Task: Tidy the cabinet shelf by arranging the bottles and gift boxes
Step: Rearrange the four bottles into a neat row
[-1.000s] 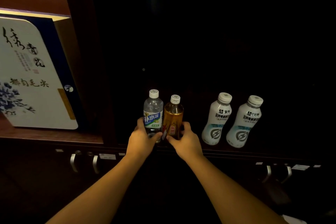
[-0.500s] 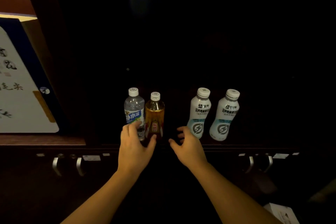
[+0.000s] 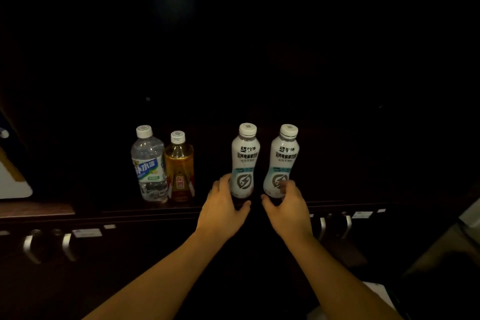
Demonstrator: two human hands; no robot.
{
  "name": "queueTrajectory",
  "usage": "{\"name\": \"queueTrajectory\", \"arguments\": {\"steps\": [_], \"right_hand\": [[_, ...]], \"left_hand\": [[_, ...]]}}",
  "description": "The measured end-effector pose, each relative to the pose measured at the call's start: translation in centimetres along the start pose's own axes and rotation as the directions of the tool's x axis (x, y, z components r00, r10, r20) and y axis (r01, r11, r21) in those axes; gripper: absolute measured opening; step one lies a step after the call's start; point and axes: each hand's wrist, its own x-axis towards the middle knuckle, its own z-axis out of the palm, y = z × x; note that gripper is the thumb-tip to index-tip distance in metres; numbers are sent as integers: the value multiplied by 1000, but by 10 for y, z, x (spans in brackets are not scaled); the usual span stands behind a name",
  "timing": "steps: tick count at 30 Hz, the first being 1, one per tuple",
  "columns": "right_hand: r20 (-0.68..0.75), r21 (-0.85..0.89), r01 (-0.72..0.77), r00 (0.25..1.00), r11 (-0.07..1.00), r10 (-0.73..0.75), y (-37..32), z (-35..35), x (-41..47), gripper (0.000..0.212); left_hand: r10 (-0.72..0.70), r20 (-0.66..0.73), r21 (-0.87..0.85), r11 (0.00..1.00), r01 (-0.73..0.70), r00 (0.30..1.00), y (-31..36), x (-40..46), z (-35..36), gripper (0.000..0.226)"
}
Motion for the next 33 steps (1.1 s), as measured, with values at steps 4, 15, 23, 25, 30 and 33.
{"name": "queueTrajectory", "arguments": {"steps": [4,15,23,25,30,33], "right_hand": [[-13,110,-80,997,991,82,6,-12,21,75],[56,195,-48,998,980,38,17,-7,48,65],[81,184,-29,997,983,14,11,-1,47,62],[87,181,-15,996,983,-1,9,4,46,62],[80,190,2,997,982,-17,5,11,43,60],[92,193,-1,996,981,-17,4,14,43,59]], "left_hand": [[-40,12,-40,998,40,999,3,12,14,95],[-112,29,-100,988,115,993,-5,35,25,86],[-91,27,-116,989,93,996,-5,36,25,77],[-83,23,-122,989,85,996,-6,36,25,75],[-80,8,-132,988,80,997,-11,35,23,72],[-88,9,-138,987,88,996,-13,34,21,73]]}}
